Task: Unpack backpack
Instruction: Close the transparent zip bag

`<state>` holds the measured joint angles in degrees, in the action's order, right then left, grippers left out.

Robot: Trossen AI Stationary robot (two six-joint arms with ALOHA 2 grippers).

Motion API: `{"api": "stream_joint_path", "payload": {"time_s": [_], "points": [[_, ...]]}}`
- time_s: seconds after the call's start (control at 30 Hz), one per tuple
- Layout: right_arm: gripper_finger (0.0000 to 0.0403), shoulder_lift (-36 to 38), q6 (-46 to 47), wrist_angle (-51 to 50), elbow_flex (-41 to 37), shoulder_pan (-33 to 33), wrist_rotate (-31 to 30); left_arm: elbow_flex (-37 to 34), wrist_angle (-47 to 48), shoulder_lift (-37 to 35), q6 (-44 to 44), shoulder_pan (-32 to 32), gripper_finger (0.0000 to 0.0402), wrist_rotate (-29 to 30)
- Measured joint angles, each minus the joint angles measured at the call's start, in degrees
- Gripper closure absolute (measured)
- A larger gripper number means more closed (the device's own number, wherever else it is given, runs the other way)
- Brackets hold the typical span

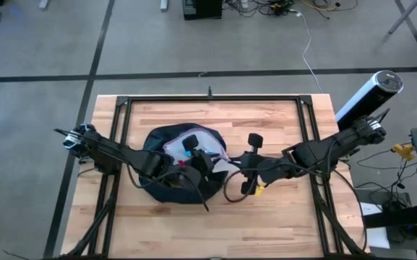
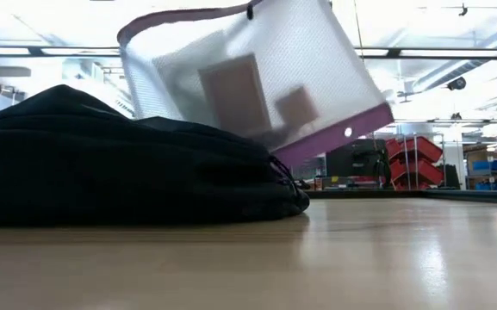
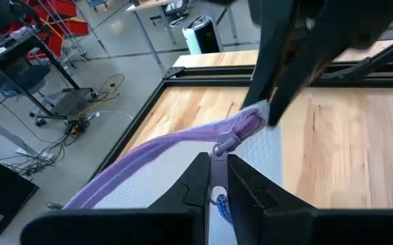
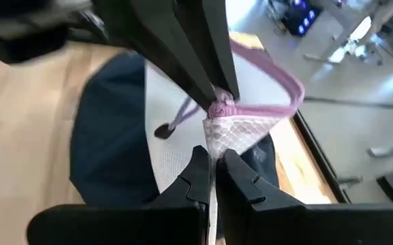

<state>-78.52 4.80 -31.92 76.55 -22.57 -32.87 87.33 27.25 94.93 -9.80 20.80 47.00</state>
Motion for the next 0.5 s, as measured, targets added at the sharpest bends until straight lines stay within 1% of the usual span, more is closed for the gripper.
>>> {"api": "stream_joint_path", "payload": {"time_s": [0.13,0.23,0.3,0.4,0.5], "points": [[0.0402,-0.4,-0.2,-0.9,0.0,0.5,3.6,0.0,-0.1,0.2,-0.1,-0.1,0.0385,-0.3],[0.0402,-1.7,-0.9,-1.2,0.0,0.4,4.0,0.0,-0.7,0.2,0.0,-0.1,0.0385,-0.3],[0.0401,-3.0,-0.5,-0.9,0.0,0.5,3.0,0.0,-0.8,0.2,0.1,-0.2,0.0384,-0.6],[0.0379,-4.4,-0.5,-1.3,-0.1,0.4,0.8,0.0,-0.9,0.2,0.2,-0.3,0.0379,-0.7],[0.0338,-3.8,-0.1,-1.0,0.4,0.3,-0.4,0.0,-0.9,0.2,0.3,-0.3,0.0378,-0.4]]}}
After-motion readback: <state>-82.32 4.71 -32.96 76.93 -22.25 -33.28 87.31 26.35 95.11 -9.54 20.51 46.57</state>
